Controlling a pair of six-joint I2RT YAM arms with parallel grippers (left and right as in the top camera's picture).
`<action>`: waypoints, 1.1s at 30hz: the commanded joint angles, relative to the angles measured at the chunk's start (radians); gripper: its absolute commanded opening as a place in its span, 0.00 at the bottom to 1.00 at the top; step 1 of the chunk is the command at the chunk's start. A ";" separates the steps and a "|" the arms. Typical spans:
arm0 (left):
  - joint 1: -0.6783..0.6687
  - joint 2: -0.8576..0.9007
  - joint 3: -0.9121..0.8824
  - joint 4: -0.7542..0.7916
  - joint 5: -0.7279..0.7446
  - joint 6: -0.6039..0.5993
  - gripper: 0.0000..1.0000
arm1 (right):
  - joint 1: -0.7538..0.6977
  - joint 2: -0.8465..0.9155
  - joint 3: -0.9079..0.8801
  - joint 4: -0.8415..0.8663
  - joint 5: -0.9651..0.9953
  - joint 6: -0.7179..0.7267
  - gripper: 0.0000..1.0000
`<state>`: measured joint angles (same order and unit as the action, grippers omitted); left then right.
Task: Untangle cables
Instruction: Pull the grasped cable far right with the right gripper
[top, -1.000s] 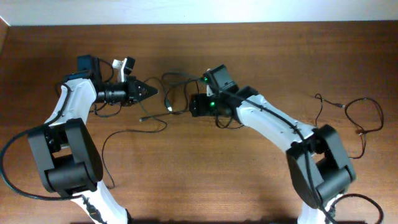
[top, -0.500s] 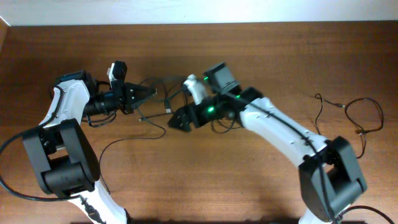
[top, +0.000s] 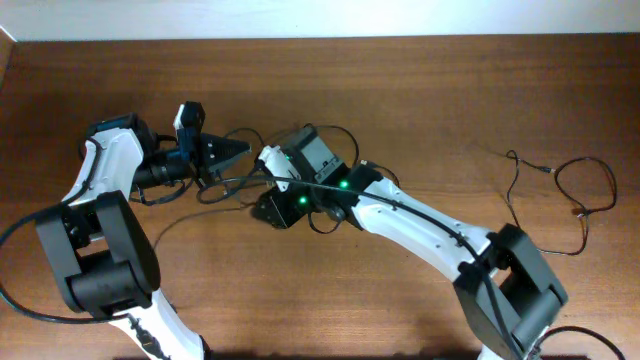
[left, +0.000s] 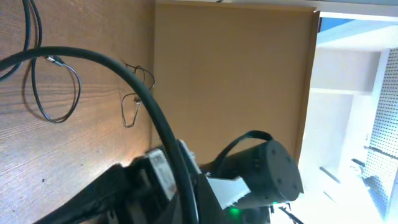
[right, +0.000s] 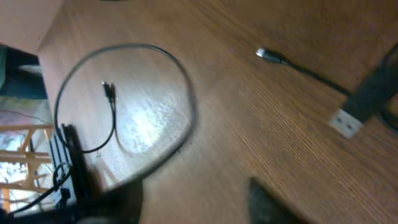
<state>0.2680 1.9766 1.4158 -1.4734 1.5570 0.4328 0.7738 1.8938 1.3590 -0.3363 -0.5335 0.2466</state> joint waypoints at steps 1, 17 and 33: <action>0.006 -0.016 0.006 -0.016 0.011 -0.002 0.00 | -0.002 -0.035 0.003 -0.003 -0.046 -0.005 0.77; 0.006 -0.016 0.006 -0.061 0.017 -0.002 0.00 | 0.026 -0.035 0.003 0.136 -0.271 -0.275 0.51; 0.021 -0.016 0.006 0.275 -0.227 0.203 0.82 | -0.077 -0.304 0.049 -0.257 0.171 -0.106 0.04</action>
<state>0.2825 1.9751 1.4170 -1.1736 1.3926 0.4610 0.7296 1.7000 1.3693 -0.5797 -0.4305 0.1326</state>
